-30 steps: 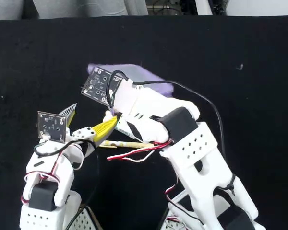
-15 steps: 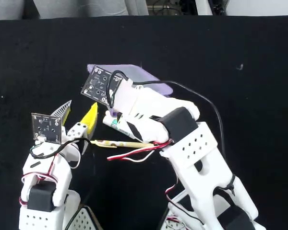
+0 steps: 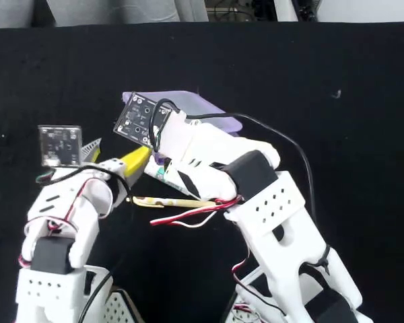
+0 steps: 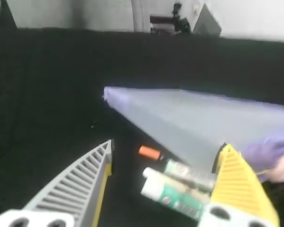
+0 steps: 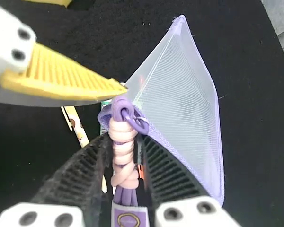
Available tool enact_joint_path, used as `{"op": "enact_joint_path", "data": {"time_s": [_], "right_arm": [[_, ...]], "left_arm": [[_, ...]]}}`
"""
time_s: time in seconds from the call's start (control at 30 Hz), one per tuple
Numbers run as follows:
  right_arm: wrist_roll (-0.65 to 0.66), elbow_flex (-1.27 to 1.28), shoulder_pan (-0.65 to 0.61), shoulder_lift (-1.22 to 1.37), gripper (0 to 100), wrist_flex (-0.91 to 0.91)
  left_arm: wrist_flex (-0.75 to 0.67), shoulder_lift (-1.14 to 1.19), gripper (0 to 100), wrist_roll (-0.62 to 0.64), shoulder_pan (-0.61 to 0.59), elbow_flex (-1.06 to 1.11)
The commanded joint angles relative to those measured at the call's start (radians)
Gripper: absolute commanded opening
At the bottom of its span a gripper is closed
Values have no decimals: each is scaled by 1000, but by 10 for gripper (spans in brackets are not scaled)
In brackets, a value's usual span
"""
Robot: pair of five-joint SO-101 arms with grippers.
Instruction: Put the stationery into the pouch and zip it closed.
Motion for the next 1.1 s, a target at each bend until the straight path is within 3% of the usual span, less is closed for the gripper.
{"op": "enact_joint_path", "data": {"time_s": [0.0, 0.17, 1.07], "right_arm": [[2, -5, 15, -39, 11, -12], [2, -5, 15, -39, 11, -12], [2, -5, 15, -39, 11, -12]], "left_arm": [[94, 25, 350, 51, 27, -191], [144, 28, 350, 49, 102, -194], [106, 26, 348, 6, 111, -79]]}}
